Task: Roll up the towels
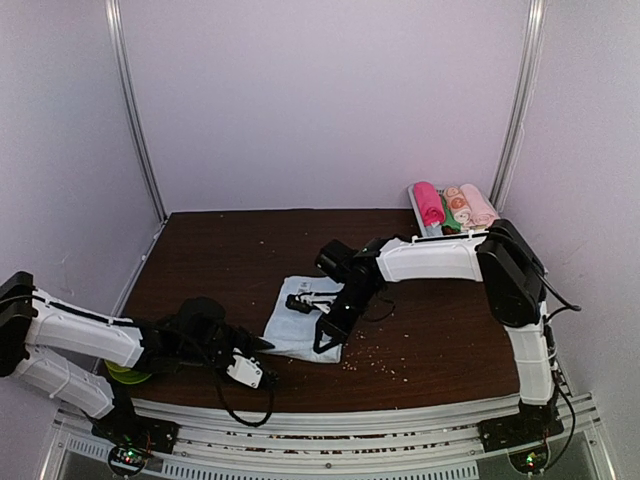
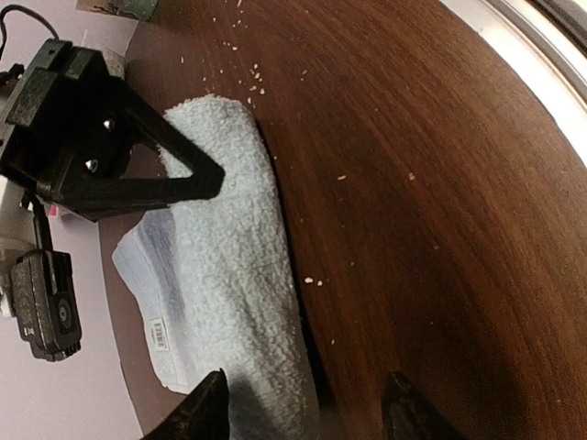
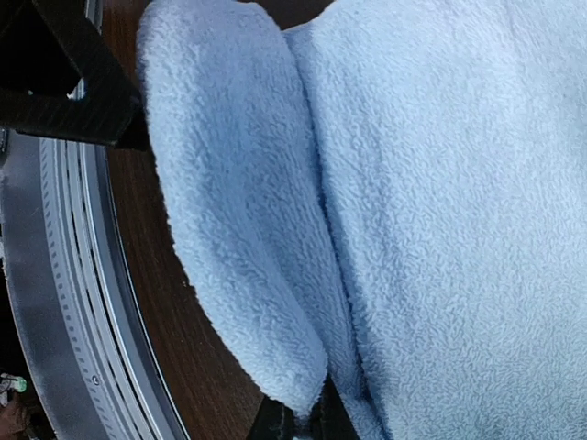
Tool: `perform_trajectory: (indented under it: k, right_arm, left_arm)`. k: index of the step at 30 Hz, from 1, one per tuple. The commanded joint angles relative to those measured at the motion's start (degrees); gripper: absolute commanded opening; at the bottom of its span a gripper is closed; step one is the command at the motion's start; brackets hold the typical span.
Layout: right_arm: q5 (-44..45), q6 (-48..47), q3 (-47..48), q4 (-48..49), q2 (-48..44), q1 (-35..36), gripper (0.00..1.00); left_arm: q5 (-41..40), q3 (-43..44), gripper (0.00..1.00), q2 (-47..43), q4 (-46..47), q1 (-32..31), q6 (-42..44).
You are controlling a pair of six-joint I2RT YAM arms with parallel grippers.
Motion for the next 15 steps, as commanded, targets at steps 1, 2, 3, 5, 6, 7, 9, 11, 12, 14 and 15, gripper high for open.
perform_trajectory:
  k: [1, 2, 3, 5, 6, 7, 9, 11, 12, 14, 15]
  right_arm:
    - [-1.4, 3.3, 1.4, -0.8, 2.1, -2.0, 0.0]
    - [-1.6, 3.6, 1.5, -0.6, 2.5, -2.3, 0.0]
    - [-1.4, 4.0, 1.8, -0.5, 2.8, -2.5, 0.0]
    - [-1.6, 4.5, 2.4, -0.3, 3.5, -2.8, 0.0]
    - [-1.7, 4.7, 2.6, -0.3, 3.9, -3.1, 0.0]
    - [-1.8, 4.9, 2.9, -0.3, 4.4, -3.3, 0.02]
    - [-2.4, 5.3, 3.5, -0.4, 5.1, -3.8, 0.03]
    - [-2.6, 5.0, 4.1, -0.9, 5.8, -3.9, 0.03]
    - [-2.6, 4.9, 4.4, -1.1, 6.0, -4.1, 0.03]
    - [-2.9, 4.2, 4.7, -1.7, 6.3, -4.2, 0.03]
    - [-3.0, 3.9, 5.0, -2.0, 6.6, -4.3, 0.02]
  left_arm:
    - [-3.8, 0.0, 0.57, 4.6, 9.0, -2.2, 3.4]
    - [-4.3, 0.3, 0.56, 6.1, 9.8, -2.7, 3.7]
    - [-5.2, 0.5, 0.56, 7.2, 10.8, -3.1, 3.9]
    - [-6.7, 0.6, 0.55, 9.3, 13.0, -3.7, 4.5]
    - [-7.2, 0.8, 0.55, 10.3, 13.7, -3.9, 4.5]
    - [-7.6, 1.0, 0.55, 11.3, 14.4, -4.0, 4.3]
    - [-8.3, 1.7, 0.54, 13.0, 15.0, -4.1, 3.9]
    - [-9.5, 1.4, 0.55, 14.5, 17.7, -4.1, 3.5]
    - [-10.3, 1.0, 0.55, 15.1, 19.8, -4.1, 3.4]
    - [-12.4, -0.5, 0.57, 15.8, 25.2, -4.1, 3.1]
    - [-13.1, -1.5, 0.58, 15.7, 27.7, -4.1, 3.5]
